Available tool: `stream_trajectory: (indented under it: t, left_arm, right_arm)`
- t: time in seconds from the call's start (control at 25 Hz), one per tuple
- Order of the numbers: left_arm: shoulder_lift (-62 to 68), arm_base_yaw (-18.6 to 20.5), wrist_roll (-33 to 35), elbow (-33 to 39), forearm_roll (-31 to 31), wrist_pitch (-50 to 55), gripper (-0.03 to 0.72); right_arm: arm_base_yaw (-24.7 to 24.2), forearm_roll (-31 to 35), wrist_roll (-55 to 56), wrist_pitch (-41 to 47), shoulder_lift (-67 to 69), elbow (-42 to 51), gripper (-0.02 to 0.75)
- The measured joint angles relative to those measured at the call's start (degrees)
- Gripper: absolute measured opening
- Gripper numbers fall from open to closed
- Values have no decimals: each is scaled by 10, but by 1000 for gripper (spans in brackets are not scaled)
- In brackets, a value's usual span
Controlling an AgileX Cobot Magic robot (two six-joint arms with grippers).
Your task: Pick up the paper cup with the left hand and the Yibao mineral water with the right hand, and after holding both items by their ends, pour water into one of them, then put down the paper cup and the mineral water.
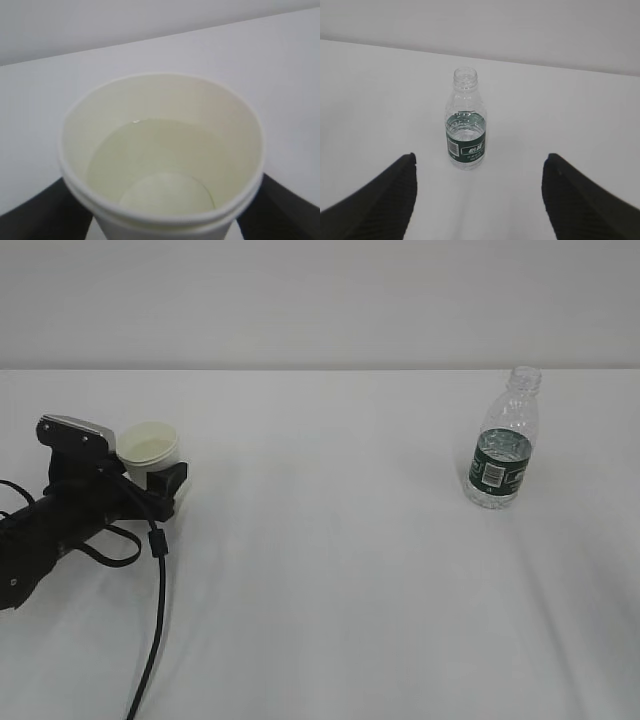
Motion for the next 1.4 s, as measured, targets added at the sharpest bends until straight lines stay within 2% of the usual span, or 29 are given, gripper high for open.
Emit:
stream_trajectory:
  t: [0.28,0.6,1.04,1.4]
  left_arm:
    - [0,0,-15,0,6,0,685]
    - [-2,0,-42,4,6,0,688]
    - [-45,0,-44,95,1,-1,688]
    - [-89,0,-44,114,1,-1,683]
  right_arm:
    - [0,0,0,0,0,0,589]
    - [0,0,0,0,0,0,589]
    - [0,0,0,0,0,0,589]
    - [0,2,0,0,0,0,589]
